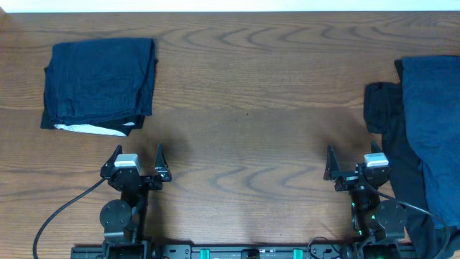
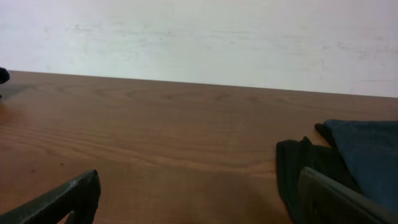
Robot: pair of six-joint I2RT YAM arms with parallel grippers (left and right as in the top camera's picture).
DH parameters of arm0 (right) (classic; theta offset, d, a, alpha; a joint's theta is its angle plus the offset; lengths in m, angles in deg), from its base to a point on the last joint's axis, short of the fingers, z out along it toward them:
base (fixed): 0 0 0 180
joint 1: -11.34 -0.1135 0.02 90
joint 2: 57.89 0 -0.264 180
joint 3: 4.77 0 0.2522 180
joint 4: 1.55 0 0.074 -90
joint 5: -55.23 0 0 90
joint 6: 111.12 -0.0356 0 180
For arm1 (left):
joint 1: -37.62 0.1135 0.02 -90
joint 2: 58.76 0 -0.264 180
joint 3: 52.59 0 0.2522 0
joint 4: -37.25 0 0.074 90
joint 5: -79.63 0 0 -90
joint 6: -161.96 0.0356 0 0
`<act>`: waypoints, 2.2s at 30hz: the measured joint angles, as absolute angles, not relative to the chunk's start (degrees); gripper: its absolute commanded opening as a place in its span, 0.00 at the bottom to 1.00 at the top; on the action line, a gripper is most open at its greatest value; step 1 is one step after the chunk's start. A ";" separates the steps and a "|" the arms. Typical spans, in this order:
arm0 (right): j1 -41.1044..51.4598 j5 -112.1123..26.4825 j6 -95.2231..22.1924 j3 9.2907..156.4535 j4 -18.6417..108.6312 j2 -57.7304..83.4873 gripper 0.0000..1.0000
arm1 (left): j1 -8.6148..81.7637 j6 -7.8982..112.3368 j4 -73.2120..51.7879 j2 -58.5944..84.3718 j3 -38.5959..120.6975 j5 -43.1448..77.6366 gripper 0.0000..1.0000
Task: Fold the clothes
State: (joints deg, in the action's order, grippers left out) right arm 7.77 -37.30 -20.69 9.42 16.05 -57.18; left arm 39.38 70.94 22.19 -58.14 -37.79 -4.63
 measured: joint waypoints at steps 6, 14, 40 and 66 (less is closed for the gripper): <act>7.77 -37.30 -20.69 9.42 16.05 -57.18 0.99 | 39.38 70.94 22.19 -58.14 -37.79 -4.61 0.98; 7.77 -37.06 -20.69 9.42 16.05 -57.18 0.99 | 39.38 70.94 22.19 -58.14 -37.79 -4.63 0.98; 7.77 -33.21 -20.71 11.10 17.73 -57.10 0.99 | 39.38 70.94 22.19 -58.11 -37.79 -4.65 0.98; 14.83 -28.27 -25.00 87.52 53.62 13.22 0.99 | 39.38 70.94 22.11 -58.11 -37.74 -4.85 0.98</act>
State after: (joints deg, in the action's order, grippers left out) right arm 14.83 -28.27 -25.00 87.52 53.62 13.22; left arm 39.38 70.94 22.11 -58.11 -37.74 -4.85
